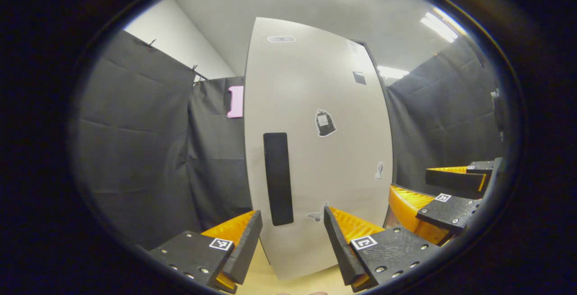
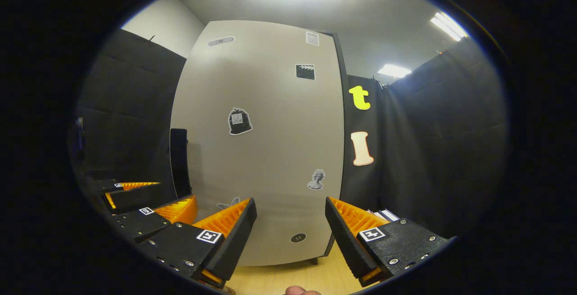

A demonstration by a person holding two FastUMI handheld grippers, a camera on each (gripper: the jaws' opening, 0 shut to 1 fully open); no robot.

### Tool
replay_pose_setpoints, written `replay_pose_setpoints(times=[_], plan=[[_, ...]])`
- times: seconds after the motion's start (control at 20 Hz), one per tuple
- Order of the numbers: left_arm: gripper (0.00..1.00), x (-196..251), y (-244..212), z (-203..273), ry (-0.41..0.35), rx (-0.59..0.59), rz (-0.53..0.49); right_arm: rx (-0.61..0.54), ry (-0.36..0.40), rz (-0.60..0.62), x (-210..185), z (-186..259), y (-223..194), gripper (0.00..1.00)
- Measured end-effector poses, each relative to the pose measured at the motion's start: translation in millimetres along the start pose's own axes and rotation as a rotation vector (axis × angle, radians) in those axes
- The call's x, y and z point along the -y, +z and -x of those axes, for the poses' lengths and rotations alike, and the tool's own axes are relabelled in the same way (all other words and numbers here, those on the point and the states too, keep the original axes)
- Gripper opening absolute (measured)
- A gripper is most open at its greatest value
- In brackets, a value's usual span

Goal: Open the cabinet door with the right hand, grasp the bottle in the cabinet with the left hand and place it on the coaster, then close the cabinet door with the right hand.

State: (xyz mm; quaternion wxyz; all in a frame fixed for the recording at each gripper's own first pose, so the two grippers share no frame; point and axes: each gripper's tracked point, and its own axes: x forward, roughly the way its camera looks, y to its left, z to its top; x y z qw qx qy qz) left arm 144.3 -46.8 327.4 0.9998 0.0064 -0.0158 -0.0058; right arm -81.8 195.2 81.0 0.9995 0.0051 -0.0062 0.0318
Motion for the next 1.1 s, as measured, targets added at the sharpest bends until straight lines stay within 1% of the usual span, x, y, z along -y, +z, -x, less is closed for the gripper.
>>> replay_pose_setpoints(times=[0.15, 0.3, 0.7, 1.05, 1.1], plan=[[0.79, 2.1, 0.1, -2.8, -0.006, 0.006, -0.008, -0.011, -0.014, -0.010, 6.1, -1.1, -3.9, 0.95], [0.79, 3.1, -6.8, -8.7, -0.007, -0.015, 0.004, -0.025, -0.022, -0.029, 8.7, -1.8, -7.6, 0.95], [0.79, -8.2, -12.9, -16.4, 0.005, -0.028, 0.011, -0.032, -0.024, -0.038, 9.9, -1.8, -12.0, 0.95], [0.79, -8.0, -18.2, -14.7, -0.001, -0.043, 0.031, -0.033, -0.004, -0.032, 1.8, -3.1, -14.7, 0.95], [0.84, -10.2, -17.3, -14.9, 0.002, -0.041, 0.027, -0.031, -0.004, -0.032, 1.8, -2.7, -14.7, 0.95]])
